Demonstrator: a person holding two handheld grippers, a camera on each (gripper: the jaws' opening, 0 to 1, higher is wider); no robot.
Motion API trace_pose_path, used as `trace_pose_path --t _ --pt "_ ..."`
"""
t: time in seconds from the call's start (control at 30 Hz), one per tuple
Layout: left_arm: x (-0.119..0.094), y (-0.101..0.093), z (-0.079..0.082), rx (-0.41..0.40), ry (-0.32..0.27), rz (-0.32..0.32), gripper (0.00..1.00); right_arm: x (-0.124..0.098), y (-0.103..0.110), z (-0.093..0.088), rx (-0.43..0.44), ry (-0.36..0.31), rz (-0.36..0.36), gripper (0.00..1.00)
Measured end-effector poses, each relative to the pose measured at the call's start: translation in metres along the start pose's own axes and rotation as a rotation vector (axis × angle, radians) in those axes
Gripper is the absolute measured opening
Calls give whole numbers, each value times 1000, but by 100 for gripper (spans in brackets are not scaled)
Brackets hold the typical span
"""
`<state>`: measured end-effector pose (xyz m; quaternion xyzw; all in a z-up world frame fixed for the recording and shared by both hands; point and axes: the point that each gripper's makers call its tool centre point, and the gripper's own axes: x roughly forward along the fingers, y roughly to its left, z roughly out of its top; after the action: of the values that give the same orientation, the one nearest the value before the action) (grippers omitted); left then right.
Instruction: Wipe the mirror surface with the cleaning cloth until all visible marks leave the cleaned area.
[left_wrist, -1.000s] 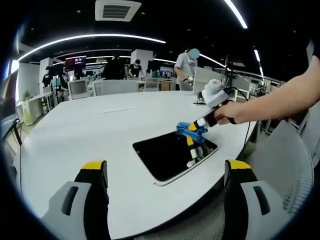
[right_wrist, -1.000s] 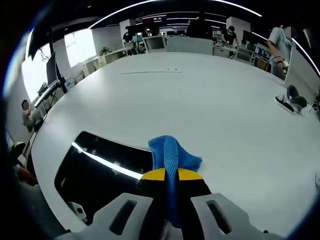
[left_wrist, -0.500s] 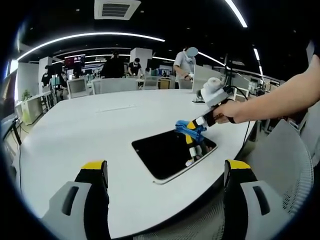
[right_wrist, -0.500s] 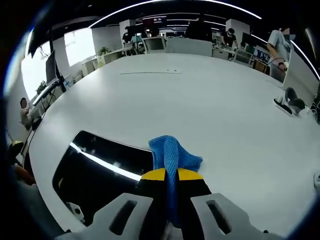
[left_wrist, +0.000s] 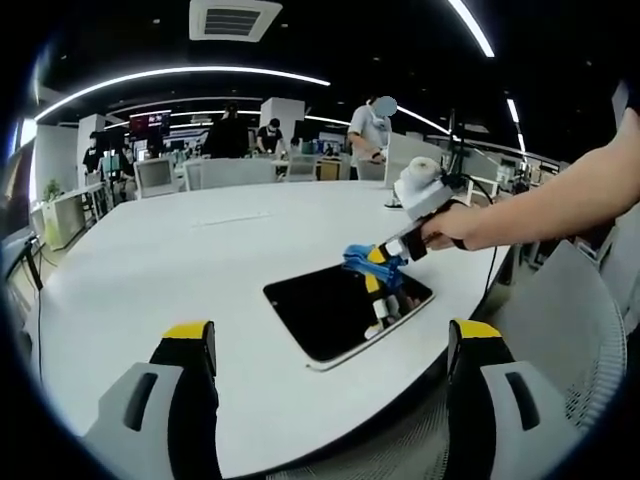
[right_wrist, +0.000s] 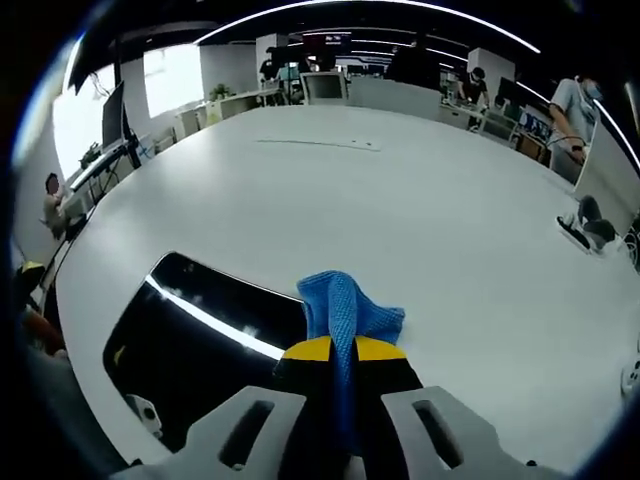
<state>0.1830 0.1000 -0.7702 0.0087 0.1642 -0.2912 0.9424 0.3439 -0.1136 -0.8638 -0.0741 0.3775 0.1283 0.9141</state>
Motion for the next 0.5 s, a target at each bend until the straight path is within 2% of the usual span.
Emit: trace_pose_path --t 0.27,0.5 --pt "1 -1 0 0 1 -1 95 4 10 3 21 -9 15 0" --pt "1 0 0 0 3 1 95 4 29 6 8 -13 40 0"
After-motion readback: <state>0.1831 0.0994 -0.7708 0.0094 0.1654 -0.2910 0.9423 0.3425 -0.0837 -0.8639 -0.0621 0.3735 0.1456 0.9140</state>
